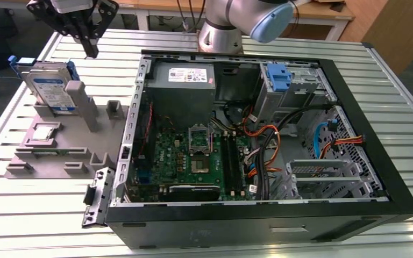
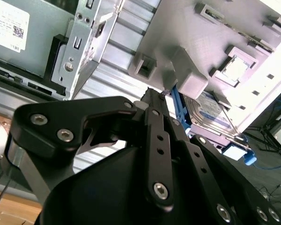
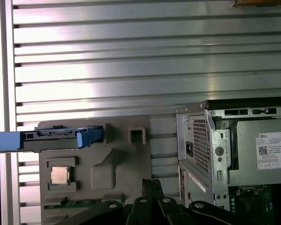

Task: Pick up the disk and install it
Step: 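Reach for the disk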

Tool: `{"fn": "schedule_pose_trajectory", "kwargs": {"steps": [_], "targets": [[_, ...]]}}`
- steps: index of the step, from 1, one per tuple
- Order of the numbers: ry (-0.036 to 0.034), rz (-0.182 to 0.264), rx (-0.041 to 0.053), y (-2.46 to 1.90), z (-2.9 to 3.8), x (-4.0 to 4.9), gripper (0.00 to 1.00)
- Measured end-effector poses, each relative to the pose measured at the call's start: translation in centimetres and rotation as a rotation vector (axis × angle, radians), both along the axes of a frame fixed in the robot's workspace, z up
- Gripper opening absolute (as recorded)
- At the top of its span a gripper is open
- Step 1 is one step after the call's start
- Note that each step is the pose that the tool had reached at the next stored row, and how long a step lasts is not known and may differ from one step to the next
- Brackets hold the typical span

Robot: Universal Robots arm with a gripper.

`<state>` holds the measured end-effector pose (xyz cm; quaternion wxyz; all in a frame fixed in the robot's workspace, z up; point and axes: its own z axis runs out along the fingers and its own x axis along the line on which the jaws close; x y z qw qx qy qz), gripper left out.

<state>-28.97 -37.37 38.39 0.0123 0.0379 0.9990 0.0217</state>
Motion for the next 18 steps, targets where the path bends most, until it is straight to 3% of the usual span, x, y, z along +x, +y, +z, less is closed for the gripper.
{"fn": "schedule_pose_trajectory", "kwargs": {"steps": [1,4,6,12,14,18], "targets": [[0.0,0.0,0.0,0.04,0.0,0.0,0.1],[0.0,0.0,0.0,0.67,-0.01,-0.11,0.1],[0.0,0.0,0.0,0.84,-0.04,-0.86,0.1],[-0.0002,0.0,0.0001,1.04,-0.13,-2.38,0.1],[0.0,0.0,0.0,1.07,-0.31,-3.34,0.1],[0.0,0.0,0.0,1.07,-0.31,-3.46,0.1]]}}
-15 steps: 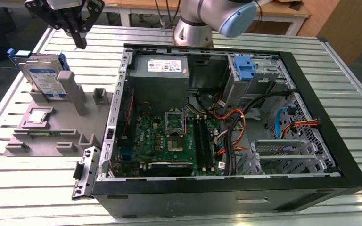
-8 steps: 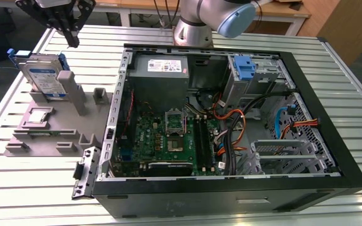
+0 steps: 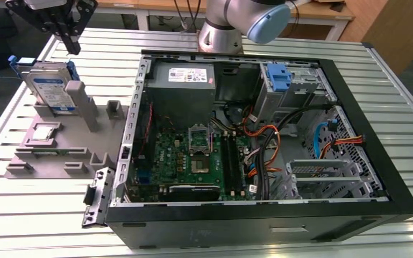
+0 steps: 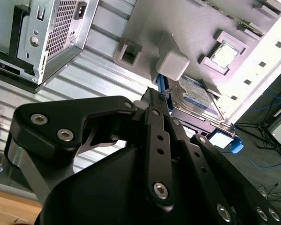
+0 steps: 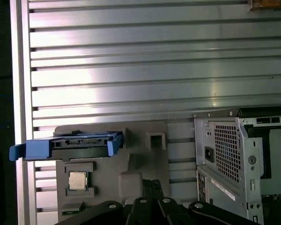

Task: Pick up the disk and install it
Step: 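Reach for the disk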

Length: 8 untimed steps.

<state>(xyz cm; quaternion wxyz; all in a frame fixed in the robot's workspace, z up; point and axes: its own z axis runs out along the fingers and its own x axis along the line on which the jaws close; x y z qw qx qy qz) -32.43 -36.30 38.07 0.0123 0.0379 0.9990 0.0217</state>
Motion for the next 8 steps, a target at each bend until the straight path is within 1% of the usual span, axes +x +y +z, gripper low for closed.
{"fn": "schedule_pose_trajectory", "kwargs": {"steps": [8], "targets": [[0.0,0.0,0.0,0.0,0.0,-0.14,0.1]]}}
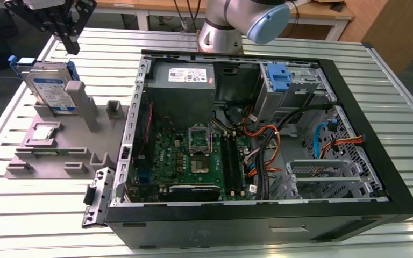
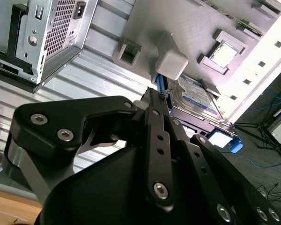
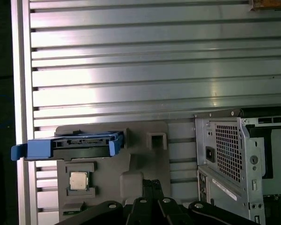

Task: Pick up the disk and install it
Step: 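Reach for the disk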

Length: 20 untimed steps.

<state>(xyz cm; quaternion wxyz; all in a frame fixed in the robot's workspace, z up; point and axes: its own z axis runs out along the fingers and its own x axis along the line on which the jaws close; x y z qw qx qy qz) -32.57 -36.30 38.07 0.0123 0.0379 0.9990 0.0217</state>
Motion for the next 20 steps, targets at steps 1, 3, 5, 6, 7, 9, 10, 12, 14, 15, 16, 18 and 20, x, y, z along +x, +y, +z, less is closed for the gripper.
{"fn": "schedule_pose_trajectory", "kwargs": {"steps": [1,3,5,6,7,9,10,12,14,15,16,18,20], "targets": [[0.0,0.0,0.0,0.0,0.0,0.0,0.1],[0.0,0.0,0.0,0.0,0.0,0.0,0.1],[-0.0001,0.0,0.0001,0.04,-0.01,-0.04,0.1],[-0.0001,0.0,0.0,0.07,-0.01,-0.07,0.1],[0.0,0.0,0.0,0.11,-0.01,-0.12,0.1],[0.0,0.0,0.0,0.25,-0.01,-0.28,0.1],[0.0,0.0,0.0,0.33,-0.02,-0.35,0.1],[-0.0001,0.0,0.0001,0.49,-0.03,-0.48,0.1],[0.0,0.0,0.0,0.67,-0.03,-0.62,0.1],[-0.0001,0.0,0.0,0.75,-0.04,-0.69,0.1],[-0.0001,0.0,0.0001,0.83,-0.05,-0.75,0.1],[0.0001,0.0,-0.0001,0.96,-0.07,-0.96,0.1],[0.0,0.0,0.0,1.08,-0.12,-1.24,0.1]]}}
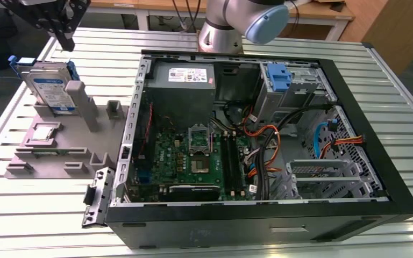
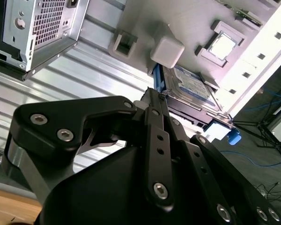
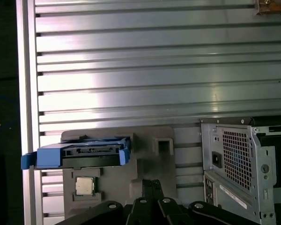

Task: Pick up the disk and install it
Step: 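Reach for the disk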

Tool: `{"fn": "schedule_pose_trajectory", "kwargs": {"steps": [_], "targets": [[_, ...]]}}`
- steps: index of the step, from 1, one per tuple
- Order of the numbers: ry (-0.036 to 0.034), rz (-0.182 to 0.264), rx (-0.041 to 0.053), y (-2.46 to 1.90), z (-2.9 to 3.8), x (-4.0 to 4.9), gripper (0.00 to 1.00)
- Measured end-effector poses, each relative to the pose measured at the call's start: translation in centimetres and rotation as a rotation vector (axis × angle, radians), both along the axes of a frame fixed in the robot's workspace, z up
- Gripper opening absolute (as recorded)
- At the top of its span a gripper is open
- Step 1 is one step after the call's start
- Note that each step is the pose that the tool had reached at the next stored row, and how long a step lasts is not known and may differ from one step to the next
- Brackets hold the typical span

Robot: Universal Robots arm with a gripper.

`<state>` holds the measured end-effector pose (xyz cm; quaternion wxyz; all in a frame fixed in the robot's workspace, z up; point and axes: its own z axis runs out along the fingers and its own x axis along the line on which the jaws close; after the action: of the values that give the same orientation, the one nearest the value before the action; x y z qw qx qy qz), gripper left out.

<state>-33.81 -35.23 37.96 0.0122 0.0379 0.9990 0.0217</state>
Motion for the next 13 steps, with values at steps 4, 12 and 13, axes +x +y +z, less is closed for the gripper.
{"fn": "schedule_pose_trajectory", "kwargs": {"steps": [4,12,13], "targets": [[0.0,0.0,0.0,0.28,-0.08,-0.77,0.1],[0.0,0.0,0.0,0.72,-0.24,-2.82,0.1],[-0.0001,0.0,0.0,0.75,-0.26,-3.08,0.1]]}}
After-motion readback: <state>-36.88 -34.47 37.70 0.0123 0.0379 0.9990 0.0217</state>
